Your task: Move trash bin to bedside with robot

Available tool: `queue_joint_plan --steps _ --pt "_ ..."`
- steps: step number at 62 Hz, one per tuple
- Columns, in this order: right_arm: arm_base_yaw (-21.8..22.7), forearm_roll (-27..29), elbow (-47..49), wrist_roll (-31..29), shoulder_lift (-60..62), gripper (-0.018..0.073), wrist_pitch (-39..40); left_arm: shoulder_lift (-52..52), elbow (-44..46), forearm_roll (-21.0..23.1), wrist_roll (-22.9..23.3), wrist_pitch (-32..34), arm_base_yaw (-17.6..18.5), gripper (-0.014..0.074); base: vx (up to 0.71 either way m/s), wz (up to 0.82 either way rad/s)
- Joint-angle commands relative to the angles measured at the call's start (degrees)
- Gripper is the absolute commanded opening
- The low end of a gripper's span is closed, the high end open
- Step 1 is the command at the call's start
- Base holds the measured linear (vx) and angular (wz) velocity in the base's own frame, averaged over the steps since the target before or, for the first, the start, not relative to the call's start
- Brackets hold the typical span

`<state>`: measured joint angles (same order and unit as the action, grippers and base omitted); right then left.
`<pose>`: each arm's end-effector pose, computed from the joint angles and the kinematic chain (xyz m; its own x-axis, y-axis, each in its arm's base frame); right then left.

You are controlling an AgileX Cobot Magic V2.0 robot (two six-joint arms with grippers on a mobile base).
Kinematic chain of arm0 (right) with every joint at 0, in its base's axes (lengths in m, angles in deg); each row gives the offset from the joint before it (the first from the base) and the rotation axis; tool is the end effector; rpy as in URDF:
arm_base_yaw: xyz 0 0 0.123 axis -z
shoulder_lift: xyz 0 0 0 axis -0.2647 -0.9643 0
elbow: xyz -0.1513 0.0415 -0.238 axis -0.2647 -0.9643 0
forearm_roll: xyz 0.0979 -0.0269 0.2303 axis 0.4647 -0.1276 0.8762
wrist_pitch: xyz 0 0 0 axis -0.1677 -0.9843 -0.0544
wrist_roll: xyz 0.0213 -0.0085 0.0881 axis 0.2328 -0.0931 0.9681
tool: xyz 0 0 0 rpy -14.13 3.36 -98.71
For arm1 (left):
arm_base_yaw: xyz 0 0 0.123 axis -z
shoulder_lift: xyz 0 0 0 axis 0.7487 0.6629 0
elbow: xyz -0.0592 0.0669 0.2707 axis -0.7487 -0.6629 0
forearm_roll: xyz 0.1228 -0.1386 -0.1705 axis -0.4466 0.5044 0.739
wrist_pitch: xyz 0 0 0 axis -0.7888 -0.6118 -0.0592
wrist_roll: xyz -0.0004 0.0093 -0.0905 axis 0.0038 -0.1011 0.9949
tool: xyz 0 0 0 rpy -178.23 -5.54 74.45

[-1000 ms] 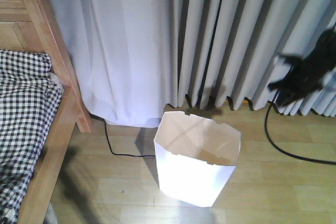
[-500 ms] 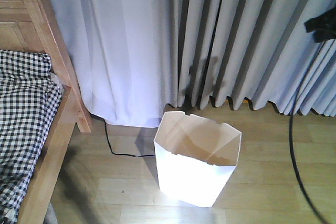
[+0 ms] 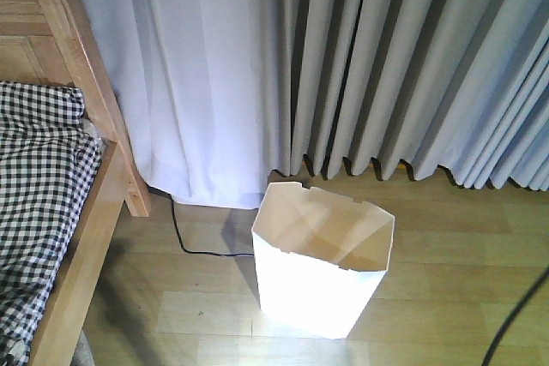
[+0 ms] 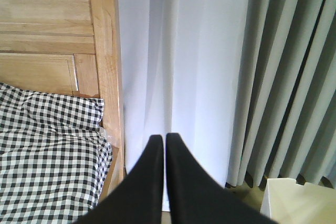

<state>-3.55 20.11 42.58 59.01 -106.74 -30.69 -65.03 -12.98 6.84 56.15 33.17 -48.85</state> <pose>0.1539 -0.0205 0.3235 -0.3010 -0.0137 -0.9535 0.0637 0.9974 -0.0345 0.0550 -0.0002 0.1825 -0.1626 -0.0795 -0.9835 -0.0118 0.9968 -0.0786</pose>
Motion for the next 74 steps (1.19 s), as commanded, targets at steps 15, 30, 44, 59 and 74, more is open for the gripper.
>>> queue_joint_plan --steps 15,30,44,59,74 --pt "-8.9 8.67 -17.35 -10.66 20.06 -0.0004 16.88 -0.56 -1.65 0.24 0.45 3.97 0.15 -0.0006 0.0 0.0" --pt "-10.08 9.78 -20.6 -10.51 24.7 -0.0004 19.06 -0.56 -1.65 0.24 0.45 3.97 0.15 -0.0006 0.0 0.0" --pt "-10.08 9.78 -20.6 -10.51 24.72 -0.0004 19.08 -0.56 -1.65 0.24 0.45 3.97 0.15 -0.0006 0.0 0.0" --pt "-10.08 9.78 -20.6 -10.51 24.72 -0.0004 19.08 -0.56 -1.65 0.24 0.45 3.97 0.15 -0.0006 0.0 0.0" --pt "-10.08 7.81 -22.71 -9.1 24.77 -0.0004 21.3 -0.56 -1.65 0.24 0.45 3.97 0.15 -0.0006 0.0 0.0"
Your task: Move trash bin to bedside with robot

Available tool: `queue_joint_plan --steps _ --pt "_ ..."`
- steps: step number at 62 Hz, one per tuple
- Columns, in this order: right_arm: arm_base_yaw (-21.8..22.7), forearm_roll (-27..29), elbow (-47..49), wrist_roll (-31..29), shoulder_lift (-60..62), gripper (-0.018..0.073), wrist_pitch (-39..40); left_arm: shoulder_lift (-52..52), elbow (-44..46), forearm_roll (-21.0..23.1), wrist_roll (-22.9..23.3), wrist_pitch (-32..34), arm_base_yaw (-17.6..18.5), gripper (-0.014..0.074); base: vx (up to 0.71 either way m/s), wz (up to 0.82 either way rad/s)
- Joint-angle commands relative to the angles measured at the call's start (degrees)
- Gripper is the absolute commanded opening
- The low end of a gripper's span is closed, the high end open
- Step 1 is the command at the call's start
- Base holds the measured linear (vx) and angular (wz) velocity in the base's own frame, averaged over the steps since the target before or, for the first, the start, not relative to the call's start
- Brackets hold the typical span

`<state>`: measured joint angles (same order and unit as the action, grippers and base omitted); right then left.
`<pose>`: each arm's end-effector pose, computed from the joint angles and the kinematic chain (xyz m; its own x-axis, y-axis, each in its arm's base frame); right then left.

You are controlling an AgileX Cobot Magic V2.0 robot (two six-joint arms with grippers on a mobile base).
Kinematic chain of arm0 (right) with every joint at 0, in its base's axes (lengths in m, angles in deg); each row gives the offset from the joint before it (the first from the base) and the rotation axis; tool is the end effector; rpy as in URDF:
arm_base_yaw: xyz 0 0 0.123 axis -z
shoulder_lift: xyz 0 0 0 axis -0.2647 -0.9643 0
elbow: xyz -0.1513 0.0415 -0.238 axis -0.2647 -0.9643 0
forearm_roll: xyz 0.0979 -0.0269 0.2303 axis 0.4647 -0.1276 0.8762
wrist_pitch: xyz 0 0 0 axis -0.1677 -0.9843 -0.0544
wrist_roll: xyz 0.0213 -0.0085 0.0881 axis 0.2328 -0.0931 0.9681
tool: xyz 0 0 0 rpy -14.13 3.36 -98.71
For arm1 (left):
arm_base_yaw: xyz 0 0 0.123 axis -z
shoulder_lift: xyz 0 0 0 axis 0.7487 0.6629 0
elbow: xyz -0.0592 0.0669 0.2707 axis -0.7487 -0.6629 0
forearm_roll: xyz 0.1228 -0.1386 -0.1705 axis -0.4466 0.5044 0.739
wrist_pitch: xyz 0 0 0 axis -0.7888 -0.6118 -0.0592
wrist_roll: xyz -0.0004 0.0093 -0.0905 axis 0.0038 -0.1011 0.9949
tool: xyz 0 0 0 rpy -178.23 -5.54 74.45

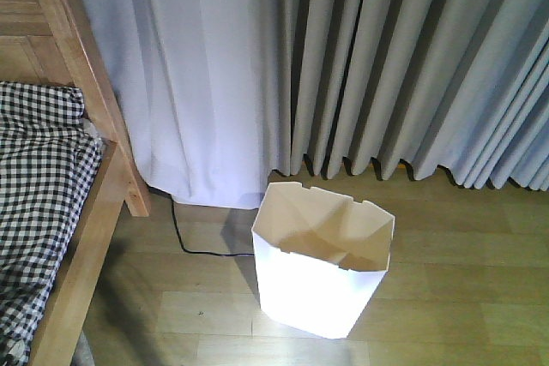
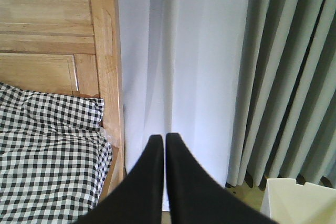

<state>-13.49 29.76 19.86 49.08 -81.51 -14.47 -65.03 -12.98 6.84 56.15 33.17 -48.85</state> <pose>0.0833 -0.0027 0.2622 -0.0102 -0.0641 -0.9979 0.0319 0.9974 -0.0644 0.0550 -0.0002 0.1825 -0.1626 -0.0795 -0.9835 -0.0118 0.9968 -0.0786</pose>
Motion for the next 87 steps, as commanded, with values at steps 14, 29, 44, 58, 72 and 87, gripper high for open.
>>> queue_joint_plan --steps 14,29,44,58,72,87 --pt "-0.13 -25.95 -8.53 22.96 8.13 -0.0004 5.48 -0.56 -1.65 0.24 0.45 3.97 0.15 -0.0006 0.0 0.0" --pt "-0.13 -33.34 -14.36 37.27 18.66 -0.0004 2.26 -0.56 -1.65 0.24 0.45 3.97 0.15 -0.0006 0.0 0.0" --pt "-0.61 -35.59 -14.36 40.43 18.53 -0.0004 0.9 -0.56 -1.65 0.24 0.45 3.97 0.15 -0.0006 0.0 0.0" --pt "-0.61 -35.74 -14.36 40.32 18.53 -0.0004 -2.45 -0.56 -1.65 0.24 0.45 3.97 0.15 -0.0006 0.0 0.0" --pt "-3.49 -36.6 -14.36 39.93 18.53 -0.0004 -3.01 -0.56 -1.65 0.24 0.45 3.97 0.15 -0.0006 0.0 0.0" --pt "-3.25 -36.24 -14.36 40.39 18.53 -0.0004 -3.02 -0.56 -1.65 0.24 0.45 3.97 0.15 -0.0006 0.0 0.0"
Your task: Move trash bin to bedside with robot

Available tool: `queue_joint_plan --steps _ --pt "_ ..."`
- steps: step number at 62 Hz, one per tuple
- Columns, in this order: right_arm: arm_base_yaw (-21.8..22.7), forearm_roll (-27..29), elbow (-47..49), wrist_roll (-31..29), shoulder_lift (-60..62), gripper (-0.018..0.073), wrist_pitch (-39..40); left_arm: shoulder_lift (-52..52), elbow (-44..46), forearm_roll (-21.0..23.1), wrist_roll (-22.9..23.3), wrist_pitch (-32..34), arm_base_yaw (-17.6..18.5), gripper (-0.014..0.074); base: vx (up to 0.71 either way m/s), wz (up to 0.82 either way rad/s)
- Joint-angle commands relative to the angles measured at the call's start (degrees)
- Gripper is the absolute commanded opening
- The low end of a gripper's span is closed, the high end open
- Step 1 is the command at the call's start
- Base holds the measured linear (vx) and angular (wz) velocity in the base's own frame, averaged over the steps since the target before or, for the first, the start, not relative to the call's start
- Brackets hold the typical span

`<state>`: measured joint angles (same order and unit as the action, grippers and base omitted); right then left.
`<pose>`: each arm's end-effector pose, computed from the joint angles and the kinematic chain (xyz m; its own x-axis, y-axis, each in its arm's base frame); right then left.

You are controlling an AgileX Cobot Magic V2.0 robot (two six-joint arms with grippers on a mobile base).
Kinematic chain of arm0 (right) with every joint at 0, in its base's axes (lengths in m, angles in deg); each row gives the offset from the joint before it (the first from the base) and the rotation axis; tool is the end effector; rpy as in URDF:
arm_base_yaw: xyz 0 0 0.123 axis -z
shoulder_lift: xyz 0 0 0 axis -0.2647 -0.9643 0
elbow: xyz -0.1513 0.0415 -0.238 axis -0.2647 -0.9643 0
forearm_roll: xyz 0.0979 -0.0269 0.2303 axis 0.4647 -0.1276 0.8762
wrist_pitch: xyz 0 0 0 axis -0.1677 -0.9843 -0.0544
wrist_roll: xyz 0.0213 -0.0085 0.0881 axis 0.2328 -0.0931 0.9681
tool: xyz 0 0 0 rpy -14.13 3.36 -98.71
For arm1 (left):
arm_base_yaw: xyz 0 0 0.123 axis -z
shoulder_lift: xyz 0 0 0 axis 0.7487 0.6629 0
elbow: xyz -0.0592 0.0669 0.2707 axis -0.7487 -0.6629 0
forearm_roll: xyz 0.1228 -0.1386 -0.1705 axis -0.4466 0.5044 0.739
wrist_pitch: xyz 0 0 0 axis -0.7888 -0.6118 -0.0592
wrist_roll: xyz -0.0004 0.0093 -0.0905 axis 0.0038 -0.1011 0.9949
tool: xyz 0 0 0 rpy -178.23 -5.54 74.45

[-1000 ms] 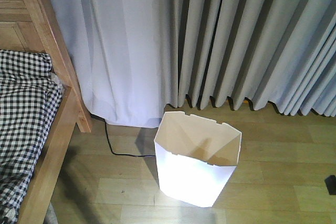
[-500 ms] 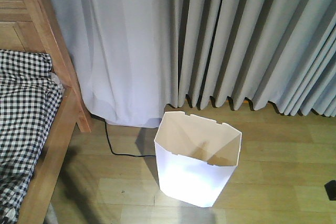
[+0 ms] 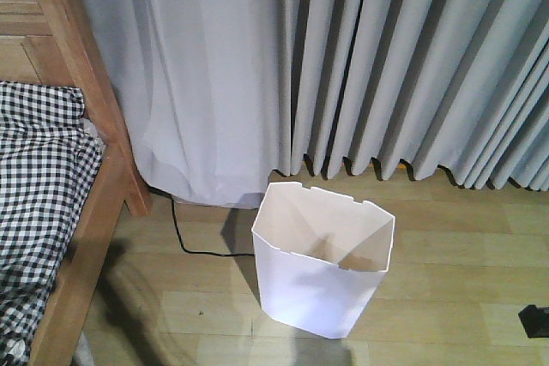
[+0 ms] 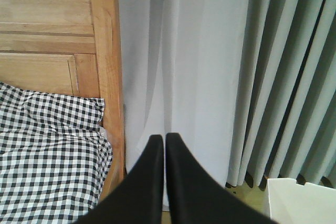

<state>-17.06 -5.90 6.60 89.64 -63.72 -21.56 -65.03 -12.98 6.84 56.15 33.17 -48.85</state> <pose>0.0565 0.0017 0.1931 -0.0534 0.0194 -0.9984 -0.0299 0.9993 0.0210 0.0550 -0.0002 0.1825 -0.1626 -0.0795 -0.9835 -0.0118 0.9968 -0.0786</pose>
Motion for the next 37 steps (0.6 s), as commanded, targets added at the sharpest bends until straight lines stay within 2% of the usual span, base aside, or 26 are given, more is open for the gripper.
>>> queue_joint_plan --steps 1,37 --pt "0.31 -0.58 -1.1 -0.17 0.74 -0.0004 4.08 -0.56 -1.65 0.24 0.45 3.97 0.15 -0.0006 0.0 0.0" --pt "0.32 -0.58 -1.1 -0.18 0.74 -0.0004 3.96 -0.56 -1.65 0.24 0.45 3.97 0.15 -0.0006 0.0 0.0"
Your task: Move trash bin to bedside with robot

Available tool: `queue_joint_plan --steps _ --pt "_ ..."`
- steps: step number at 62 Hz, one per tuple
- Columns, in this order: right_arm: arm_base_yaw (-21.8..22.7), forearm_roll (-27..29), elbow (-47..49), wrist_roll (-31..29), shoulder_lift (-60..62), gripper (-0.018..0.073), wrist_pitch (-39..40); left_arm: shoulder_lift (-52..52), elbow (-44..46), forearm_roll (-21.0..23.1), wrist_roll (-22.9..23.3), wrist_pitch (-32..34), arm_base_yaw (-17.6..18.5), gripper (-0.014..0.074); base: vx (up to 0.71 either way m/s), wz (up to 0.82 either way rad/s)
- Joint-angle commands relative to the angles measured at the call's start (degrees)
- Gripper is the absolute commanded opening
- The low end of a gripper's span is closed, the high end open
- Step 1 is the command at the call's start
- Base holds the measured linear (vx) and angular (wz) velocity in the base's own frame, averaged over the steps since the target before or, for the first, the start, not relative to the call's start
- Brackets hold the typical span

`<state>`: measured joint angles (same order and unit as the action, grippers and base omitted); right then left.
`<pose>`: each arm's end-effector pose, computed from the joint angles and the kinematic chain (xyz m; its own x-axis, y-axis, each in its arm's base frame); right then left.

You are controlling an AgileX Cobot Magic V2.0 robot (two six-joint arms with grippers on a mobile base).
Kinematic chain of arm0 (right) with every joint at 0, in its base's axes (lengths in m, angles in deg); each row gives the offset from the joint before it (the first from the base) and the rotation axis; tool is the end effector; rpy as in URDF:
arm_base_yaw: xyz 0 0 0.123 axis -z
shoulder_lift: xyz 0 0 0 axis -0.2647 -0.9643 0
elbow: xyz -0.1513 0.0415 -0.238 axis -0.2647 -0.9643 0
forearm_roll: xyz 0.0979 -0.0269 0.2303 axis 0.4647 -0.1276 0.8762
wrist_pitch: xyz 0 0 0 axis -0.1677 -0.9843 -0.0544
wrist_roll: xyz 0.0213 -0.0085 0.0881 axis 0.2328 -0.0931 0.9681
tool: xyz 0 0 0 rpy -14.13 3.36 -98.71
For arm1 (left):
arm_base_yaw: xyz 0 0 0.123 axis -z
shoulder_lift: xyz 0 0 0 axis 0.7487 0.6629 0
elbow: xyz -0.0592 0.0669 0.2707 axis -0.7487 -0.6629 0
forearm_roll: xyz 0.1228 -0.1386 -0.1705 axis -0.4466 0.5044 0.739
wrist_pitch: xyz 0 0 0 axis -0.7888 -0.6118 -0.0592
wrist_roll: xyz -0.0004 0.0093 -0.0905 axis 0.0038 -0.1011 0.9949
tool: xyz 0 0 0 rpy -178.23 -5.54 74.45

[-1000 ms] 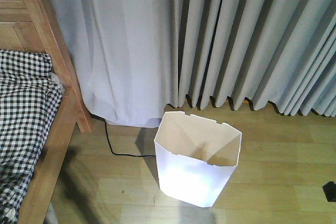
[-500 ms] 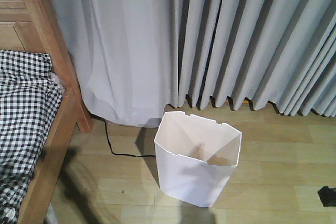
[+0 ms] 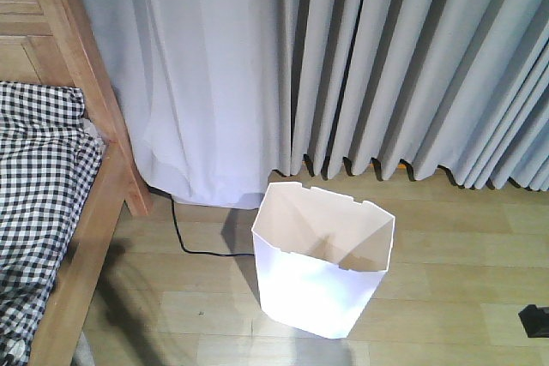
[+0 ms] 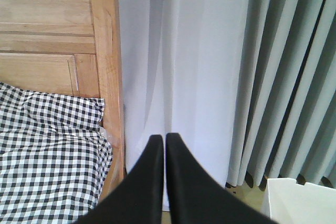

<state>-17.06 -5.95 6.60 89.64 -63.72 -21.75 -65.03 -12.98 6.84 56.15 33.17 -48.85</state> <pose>0.0565 0.0017 0.1928 -0.0567 0.0184 -0.9982 -0.0298 0.9994 0.0201 0.0550 -0.0002 0.1825 -0.1626 -0.0795 -0.9835 -0.0118 0.9968 -0.0786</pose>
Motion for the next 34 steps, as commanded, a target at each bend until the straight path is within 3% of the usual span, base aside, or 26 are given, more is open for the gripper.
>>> queue_joint_plan --steps 1,34 --pt "0.32 -0.53 -1.1 -0.18 0.74 -0.0004 4.16 -0.56 -1.65 0.24 0.45 3.97 0.15 -0.0006 0.0 0.0" --pt "0.32 -0.53 -1.1 -0.18 0.74 -0.0004 4.16 -0.56 -1.65 0.24 0.45 3.97 0.15 -0.0006 0.0 0.0"
